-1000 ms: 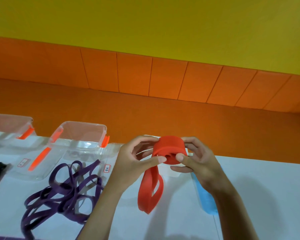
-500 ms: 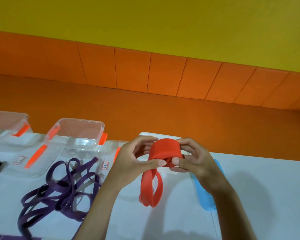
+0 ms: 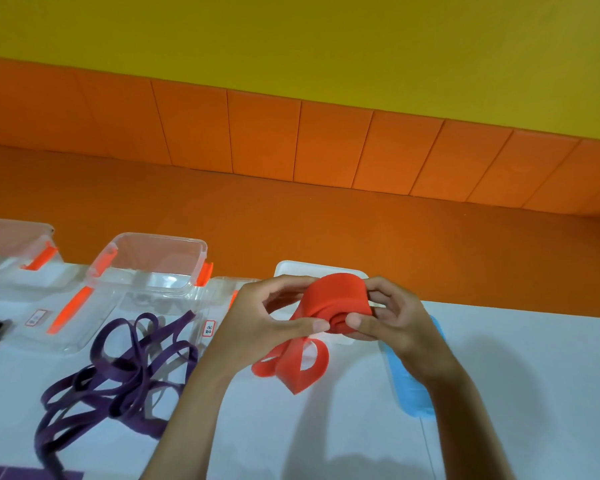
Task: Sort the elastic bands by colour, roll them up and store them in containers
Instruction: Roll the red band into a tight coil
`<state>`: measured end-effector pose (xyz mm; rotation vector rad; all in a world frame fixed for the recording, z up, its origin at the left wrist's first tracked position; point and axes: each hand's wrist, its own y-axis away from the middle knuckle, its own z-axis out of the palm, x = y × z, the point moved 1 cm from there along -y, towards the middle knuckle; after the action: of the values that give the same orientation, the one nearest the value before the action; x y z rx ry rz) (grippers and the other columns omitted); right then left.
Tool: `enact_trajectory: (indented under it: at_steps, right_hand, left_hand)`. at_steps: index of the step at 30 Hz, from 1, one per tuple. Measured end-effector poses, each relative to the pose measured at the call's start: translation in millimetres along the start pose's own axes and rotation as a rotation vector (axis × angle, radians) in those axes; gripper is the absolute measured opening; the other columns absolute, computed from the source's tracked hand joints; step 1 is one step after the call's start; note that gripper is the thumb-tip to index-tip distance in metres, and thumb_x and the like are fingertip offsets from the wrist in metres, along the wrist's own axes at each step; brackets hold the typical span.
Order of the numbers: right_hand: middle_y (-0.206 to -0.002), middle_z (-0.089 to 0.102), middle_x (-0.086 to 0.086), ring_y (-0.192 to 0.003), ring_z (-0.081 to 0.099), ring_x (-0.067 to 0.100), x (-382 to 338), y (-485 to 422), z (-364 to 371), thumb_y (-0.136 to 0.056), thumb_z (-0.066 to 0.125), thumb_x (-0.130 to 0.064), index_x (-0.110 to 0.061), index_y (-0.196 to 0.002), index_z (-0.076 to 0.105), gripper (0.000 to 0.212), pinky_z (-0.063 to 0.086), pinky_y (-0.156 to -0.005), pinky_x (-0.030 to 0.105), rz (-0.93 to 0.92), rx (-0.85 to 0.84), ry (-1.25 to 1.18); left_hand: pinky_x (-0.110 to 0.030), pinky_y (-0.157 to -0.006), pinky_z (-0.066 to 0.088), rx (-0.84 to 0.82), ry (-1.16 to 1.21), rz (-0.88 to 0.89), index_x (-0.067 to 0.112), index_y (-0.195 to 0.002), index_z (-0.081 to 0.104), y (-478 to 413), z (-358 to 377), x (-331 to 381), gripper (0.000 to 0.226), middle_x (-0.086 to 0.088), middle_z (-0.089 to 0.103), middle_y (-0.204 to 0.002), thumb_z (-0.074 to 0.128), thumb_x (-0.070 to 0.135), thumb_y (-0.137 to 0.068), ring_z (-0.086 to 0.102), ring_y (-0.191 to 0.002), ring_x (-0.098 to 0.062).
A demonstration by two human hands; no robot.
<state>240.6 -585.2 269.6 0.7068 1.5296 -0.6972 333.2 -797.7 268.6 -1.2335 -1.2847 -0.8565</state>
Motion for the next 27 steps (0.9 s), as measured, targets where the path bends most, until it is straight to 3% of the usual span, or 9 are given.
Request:
enact_trajectory:
  at_steps: [3, 6, 9, 13, 15, 20, 22, 25, 27]
  right_hand:
    - [-0.113, 0.075, 0.012, -0.103, 0.076, 0.035, 6, 1, 8, -0.074, 0.094, -0.042, -0.022, -0.114, 0.071, 0.051, 0.064, -0.084, 0.047, 0.025, -0.026, -0.092]
    - [-0.118, 0.075, 0.006, -0.112, 0.073, 0.027, 1, 2, 8, -0.079, 0.089, -0.037, -0.029, -0.119, 0.069, 0.045, 0.062, -0.085, 0.034, 0.027, -0.059, -0.02]
    - [-0.124, 0.074, -0.003, -0.122, 0.068, 0.016, -16, 0, 0, -0.074, 0.091, -0.04, -0.037, -0.118, 0.071, 0.048, 0.06, -0.085, 0.026, -0.069, -0.043, 0.096]
    - [-0.111, 0.079, 0.007, -0.106, 0.076, 0.025, -33, 1, -1, -0.065, 0.096, -0.051, -0.029, -0.11, 0.077, 0.054, 0.063, -0.078, 0.032, -0.181, 0.037, 0.043]
    - [-0.108, 0.079, 0.011, -0.102, 0.077, 0.029, -35, 2, 2, -0.067, 0.096, -0.05, -0.024, -0.108, 0.078, 0.052, 0.063, -0.079, 0.033, -0.216, 0.068, -0.025]
    - [-0.109, 0.077, 0.016, -0.1, 0.076, 0.036, -33, 2, 9, -0.069, 0.097, -0.041, -0.018, -0.107, 0.076, 0.05, 0.063, -0.08, 0.04, -0.194, 0.054, -0.143]
    - [-0.111, 0.076, 0.013, -0.102, 0.076, 0.032, -35, 4, 7, -0.069, 0.097, -0.041, -0.022, -0.109, 0.074, 0.05, 0.063, -0.081, 0.038, -0.166, 0.017, -0.075]
    - [-0.113, 0.078, 0.002, -0.108, 0.075, 0.023, -41, 5, 0, -0.072, 0.093, -0.039, -0.033, -0.12, 0.071, 0.053, 0.064, -0.084, 0.032, -0.117, -0.05, 0.221]
    - [-0.109, 0.079, -0.004, -0.104, 0.076, 0.017, -44, 5, -3, -0.075, 0.095, -0.035, -0.031, -0.116, 0.072, 0.047, 0.064, -0.083, 0.029, -0.111, -0.084, 0.346]
  left_hand:
    - [-0.019, -0.09, 0.058, 0.003, 0.013, -0.03, 0.04, -0.105, 0.08, -1, -2, 1, 0.043, 0.012, 0.08, -0.108, 0.095, 0.042, -0.064, 0.075, -0.105, -0.01]
    - [-0.023, -0.091, 0.06, 0.009, -0.056, -0.021, 0.03, -0.106, 0.081, 0, -3, 5, 0.043, 0.011, 0.08, -0.105, 0.1, 0.031, -0.067, 0.075, -0.103, -0.011]
    - [-0.018, -0.09, 0.057, 0.02, -0.08, 0.031, 0.033, -0.11, 0.08, 2, -2, 13, 0.044, 0.015, 0.08, -0.106, 0.098, 0.025, -0.071, 0.075, -0.104, -0.007]
    - [-0.019, -0.092, 0.058, 0.008, 0.034, 0.079, 0.042, -0.117, 0.078, 4, 2, 26, 0.05, 0.013, 0.079, -0.113, 0.095, 0.032, -0.071, 0.074, -0.111, -0.01]
    - [-0.02, -0.091, 0.058, 0.016, 0.113, 0.071, 0.039, -0.121, 0.076, 5, 2, 30, 0.054, 0.009, 0.079, -0.116, 0.095, 0.033, -0.071, 0.073, -0.115, -0.013]
    - [-0.024, -0.091, 0.059, 0.084, 0.086, 0.087, 0.035, -0.11, 0.079, 5, -1, 29, 0.05, 0.005, 0.078, -0.108, 0.096, 0.04, -0.063, 0.075, -0.105, -0.018]
    - [-0.023, -0.088, 0.059, 0.069, 0.067, 0.085, 0.034, -0.108, 0.08, 6, -3, 27, 0.049, 0.007, 0.078, -0.103, 0.097, 0.04, -0.062, 0.075, -0.099, -0.016]
    - [-0.021, -0.084, 0.058, 0.073, 0.026, 0.075, 0.035, -0.106, 0.08, 10, -5, 21, 0.046, 0.011, 0.077, -0.099, 0.096, 0.04, -0.063, 0.074, -0.095, -0.014]
    - [-0.02, -0.083, 0.058, 0.09, 0.011, 0.064, 0.036, -0.106, 0.08, 12, -2, 16, 0.046, 0.011, 0.077, -0.099, 0.096, 0.04, -0.063, 0.074, -0.095, -0.013]
